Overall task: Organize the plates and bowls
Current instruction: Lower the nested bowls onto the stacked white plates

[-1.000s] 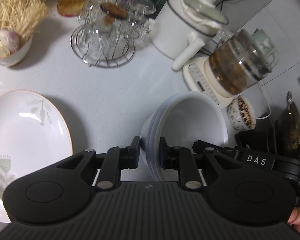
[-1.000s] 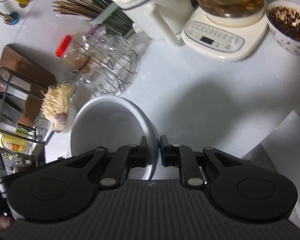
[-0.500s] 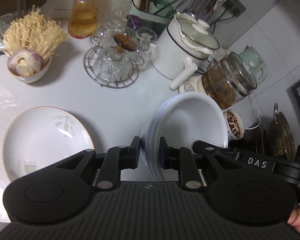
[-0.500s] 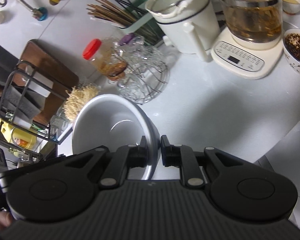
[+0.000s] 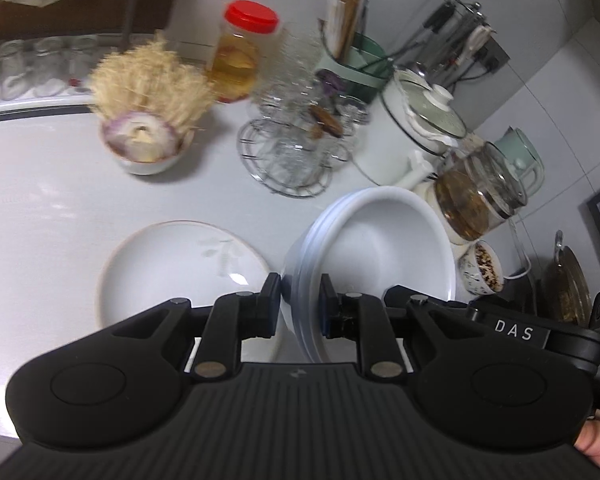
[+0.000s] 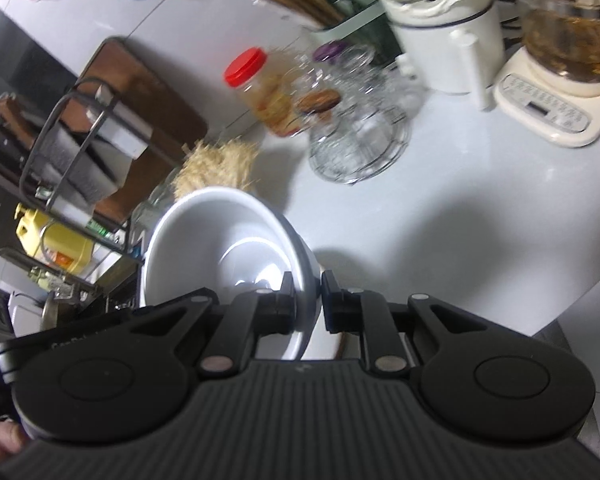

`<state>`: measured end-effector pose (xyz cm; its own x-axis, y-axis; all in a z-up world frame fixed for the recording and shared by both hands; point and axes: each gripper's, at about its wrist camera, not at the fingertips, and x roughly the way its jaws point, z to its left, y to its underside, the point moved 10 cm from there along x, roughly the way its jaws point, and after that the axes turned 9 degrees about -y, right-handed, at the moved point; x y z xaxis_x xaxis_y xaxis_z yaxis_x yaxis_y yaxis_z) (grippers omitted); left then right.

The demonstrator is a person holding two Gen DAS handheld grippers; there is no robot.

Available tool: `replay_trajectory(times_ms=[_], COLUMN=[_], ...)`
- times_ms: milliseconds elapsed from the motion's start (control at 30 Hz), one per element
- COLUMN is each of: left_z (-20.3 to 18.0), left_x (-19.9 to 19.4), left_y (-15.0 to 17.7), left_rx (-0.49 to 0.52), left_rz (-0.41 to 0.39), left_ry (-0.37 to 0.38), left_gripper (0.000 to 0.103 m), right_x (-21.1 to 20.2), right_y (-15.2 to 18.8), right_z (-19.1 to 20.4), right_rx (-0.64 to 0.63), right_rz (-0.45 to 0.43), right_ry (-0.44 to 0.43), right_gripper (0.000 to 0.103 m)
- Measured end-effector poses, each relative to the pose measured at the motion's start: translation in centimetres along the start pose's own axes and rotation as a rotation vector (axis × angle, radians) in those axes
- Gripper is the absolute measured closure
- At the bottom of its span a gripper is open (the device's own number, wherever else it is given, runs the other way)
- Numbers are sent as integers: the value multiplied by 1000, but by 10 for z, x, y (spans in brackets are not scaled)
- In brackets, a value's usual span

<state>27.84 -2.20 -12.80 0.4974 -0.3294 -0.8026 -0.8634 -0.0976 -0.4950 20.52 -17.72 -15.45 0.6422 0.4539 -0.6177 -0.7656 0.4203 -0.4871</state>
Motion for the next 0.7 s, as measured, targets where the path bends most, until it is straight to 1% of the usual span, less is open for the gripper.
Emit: replay_trajectory(times_ms=[67,167,267,367,500,600,700], left_z=[15,38,57,74,95,101,101], left_x=[-2,-4,-1,7,24,43,63], left_y=[0,-2,-2,1,6,13,20], left_rx=[-15,-55,-60,-87,-138,-147,-128], left_rz=[5,10,5,17,50,84,116], left_ry=[-9,10,-2,-11,-17,-28,-50], left_gripper=[81,81,81,81,81,81,81], right_x=[11,26,41,59,84,99,112], right_y=[6,14,21,26,32,35,40], right_z=[8,17,28,33,31,23,9], right_rx=[-2,-4,-29,-45,-55,-59,-46], right_rz=[22,64,98,132,180,204,228], right_ry=[-8,-9,-2,12,37,63,84], right_gripper=[86,86,86,86,86,86,86])
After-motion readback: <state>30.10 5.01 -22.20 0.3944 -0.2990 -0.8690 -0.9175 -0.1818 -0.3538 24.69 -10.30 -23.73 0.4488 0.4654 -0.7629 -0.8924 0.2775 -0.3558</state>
